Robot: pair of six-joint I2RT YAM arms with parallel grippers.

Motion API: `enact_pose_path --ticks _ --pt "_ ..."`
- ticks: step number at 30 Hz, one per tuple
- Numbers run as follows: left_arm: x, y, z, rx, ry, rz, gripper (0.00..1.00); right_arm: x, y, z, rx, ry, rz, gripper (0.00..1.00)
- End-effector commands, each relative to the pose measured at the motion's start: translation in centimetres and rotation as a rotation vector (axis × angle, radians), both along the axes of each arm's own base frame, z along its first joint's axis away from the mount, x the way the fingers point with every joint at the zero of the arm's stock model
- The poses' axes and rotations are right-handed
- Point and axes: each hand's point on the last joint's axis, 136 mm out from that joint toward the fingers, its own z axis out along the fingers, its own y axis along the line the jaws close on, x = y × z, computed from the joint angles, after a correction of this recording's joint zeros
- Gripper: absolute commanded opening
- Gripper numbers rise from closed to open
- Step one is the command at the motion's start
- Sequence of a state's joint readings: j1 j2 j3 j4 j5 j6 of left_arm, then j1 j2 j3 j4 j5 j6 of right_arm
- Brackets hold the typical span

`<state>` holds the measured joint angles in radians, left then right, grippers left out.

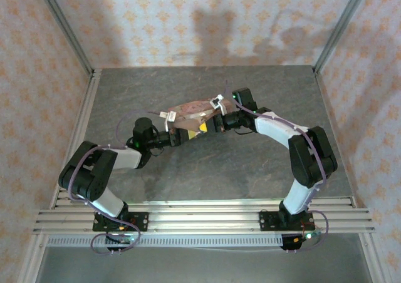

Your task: Unlock the padlock with the key

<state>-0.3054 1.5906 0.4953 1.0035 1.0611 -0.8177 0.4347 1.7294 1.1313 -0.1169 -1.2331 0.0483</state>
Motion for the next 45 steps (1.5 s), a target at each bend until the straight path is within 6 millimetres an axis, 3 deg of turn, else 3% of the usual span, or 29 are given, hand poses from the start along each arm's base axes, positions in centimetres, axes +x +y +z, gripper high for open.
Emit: enact_pose_path --ticks 1,9,16,30,39,45 --pt "1.9 0.8 -0.6 -0.02 0.052 0.136 0.0 -2.6 1.1 4.3 0.133 -0.072 0.128 0.0" --pt "2.3 2.5 -1.0 -0.047 0.064 0.289 0.0 -1.6 1.4 4.1 0.144 -0.035 0.072 0.0" --pt "1.8 2.4 -0.3 -0.078 0.051 0.349 0.0 -0.1 1.7 3.9 0.177 -0.018 -0.018 0.0" --pt "0.4 2.5 1.4 -0.154 0.048 0.357 0.0 -0.1 1.6 3.4 0.186 -0.014 -0.032 0.0" --pt "-0.1 2.3 3.5 -0.205 0.02 0.337 0.0 -0.3 1.6 3.3 0.186 -0.01 -0.027 0.0" --pt "-0.2 2.2 3.4 -0.196 0.021 0.338 0.0 -0.2 1.6 3.5 0.188 -0.011 -0.026 0.0"
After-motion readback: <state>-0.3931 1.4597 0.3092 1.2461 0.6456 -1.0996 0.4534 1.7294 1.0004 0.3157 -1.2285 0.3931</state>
